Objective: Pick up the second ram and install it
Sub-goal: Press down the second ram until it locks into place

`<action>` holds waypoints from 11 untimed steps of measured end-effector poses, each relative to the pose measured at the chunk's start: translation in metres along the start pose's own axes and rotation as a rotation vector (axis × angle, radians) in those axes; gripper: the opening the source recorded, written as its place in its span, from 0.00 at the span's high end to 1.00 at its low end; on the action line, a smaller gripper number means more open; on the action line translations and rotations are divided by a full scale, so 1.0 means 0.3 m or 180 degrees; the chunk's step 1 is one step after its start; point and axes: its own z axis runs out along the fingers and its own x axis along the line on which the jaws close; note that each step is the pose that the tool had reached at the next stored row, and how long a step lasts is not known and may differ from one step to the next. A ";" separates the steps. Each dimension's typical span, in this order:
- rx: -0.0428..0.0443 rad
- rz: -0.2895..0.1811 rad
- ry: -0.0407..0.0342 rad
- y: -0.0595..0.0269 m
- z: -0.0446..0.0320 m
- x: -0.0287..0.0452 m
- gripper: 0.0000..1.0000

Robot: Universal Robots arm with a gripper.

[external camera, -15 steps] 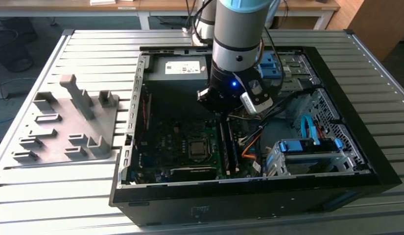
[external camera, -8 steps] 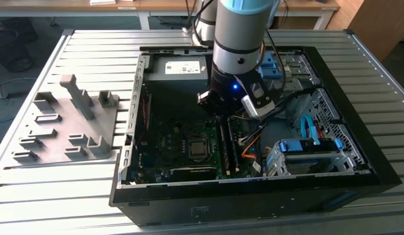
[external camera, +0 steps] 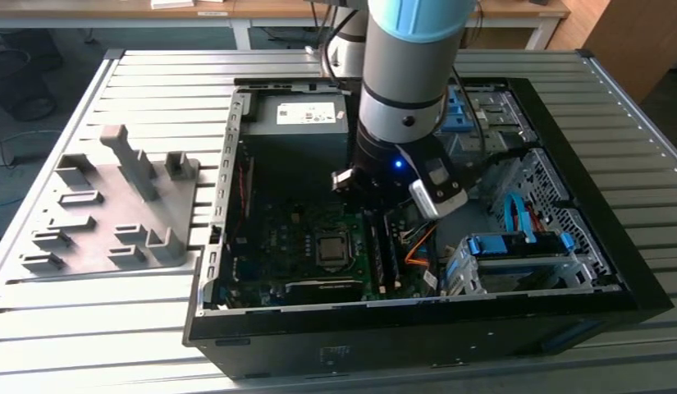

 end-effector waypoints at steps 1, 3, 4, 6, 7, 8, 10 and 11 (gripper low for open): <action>0.0003 0.0000 0.0000 -0.010 0.000 0.000 0.90; 0.0007 0.0000 0.0000 -0.032 0.001 0.000 0.90; 0.0009 0.0000 0.0000 -0.044 0.001 0.000 0.90; 0.0012 0.0000 0.0000 -0.068 0.002 0.000 0.90; 0.0014 0.0000 0.0000 -0.079 0.002 0.000 0.90; 0.0015 0.0000 0.0000 -0.091 0.003 -0.001 0.90; 0.0017 0.0000 -0.0001 -0.114 0.004 -0.001 0.90; 0.0021 0.0000 -0.0001 -0.122 0.004 -0.001 0.90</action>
